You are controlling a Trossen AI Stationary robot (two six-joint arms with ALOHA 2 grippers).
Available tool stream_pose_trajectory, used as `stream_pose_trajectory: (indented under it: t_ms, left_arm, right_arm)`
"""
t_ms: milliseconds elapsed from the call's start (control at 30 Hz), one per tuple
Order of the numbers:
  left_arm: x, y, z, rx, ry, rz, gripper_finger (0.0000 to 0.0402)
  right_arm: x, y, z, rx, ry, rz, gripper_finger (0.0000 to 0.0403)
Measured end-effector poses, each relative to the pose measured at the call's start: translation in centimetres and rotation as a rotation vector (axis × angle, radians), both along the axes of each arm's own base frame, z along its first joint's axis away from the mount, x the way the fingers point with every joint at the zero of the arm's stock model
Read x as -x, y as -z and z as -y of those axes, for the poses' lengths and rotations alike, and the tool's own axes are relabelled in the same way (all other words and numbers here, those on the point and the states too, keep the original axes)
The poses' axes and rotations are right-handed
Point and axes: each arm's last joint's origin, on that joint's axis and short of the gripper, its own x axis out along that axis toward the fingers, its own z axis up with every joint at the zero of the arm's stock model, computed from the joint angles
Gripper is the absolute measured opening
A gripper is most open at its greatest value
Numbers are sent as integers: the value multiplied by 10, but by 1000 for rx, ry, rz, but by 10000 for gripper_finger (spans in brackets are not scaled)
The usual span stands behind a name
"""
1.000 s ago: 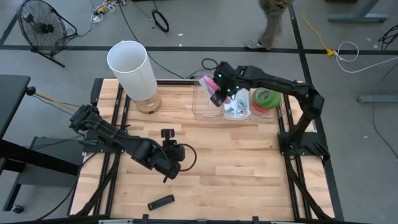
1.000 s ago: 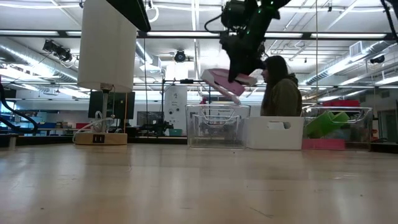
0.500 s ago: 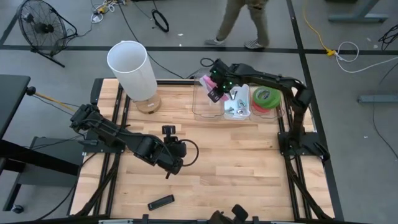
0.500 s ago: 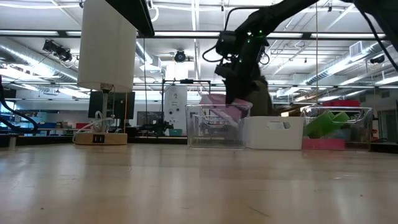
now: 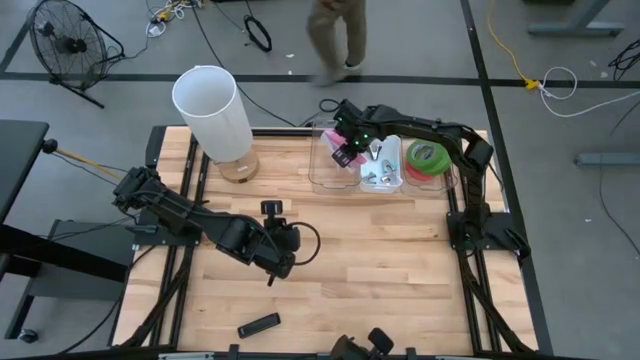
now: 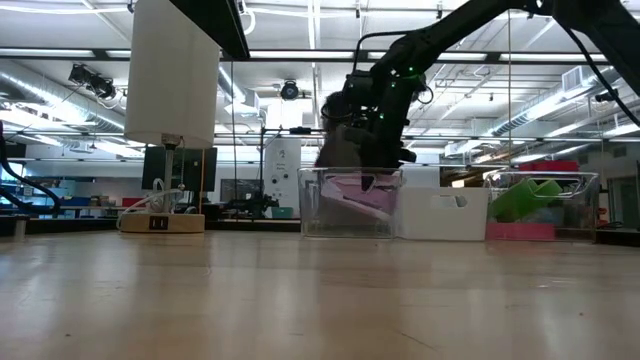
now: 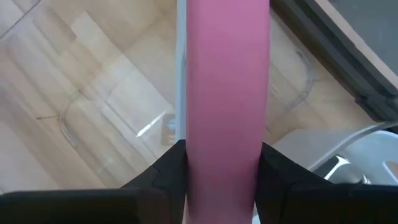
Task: Pick and place Stapler, Stapler remover, tape
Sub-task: Put the pink stapler into the left transparent bin, then put the black stapler into the left transparent bin
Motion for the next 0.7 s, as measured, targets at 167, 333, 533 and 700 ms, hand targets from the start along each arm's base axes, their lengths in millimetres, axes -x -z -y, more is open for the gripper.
stream_pose_trajectory:
  t_ms: [167,333,533,700]
  left_arm:
    - [0,0,0,3,1,-1,115]
    - [0,0,0,3,0,-1,115]
    - [0,0,0,4,-1,0,115]
    - [0,0,0,4,-1,0,115]
  right_arm:
    - [-1,-1,0,-9,-12,27,133]
    - [-1,-1,0,4,-5,23,225]
    - [-6,-3,0,21,-9,66,247]
    - [-11,-8,1,56,-18,125,215]
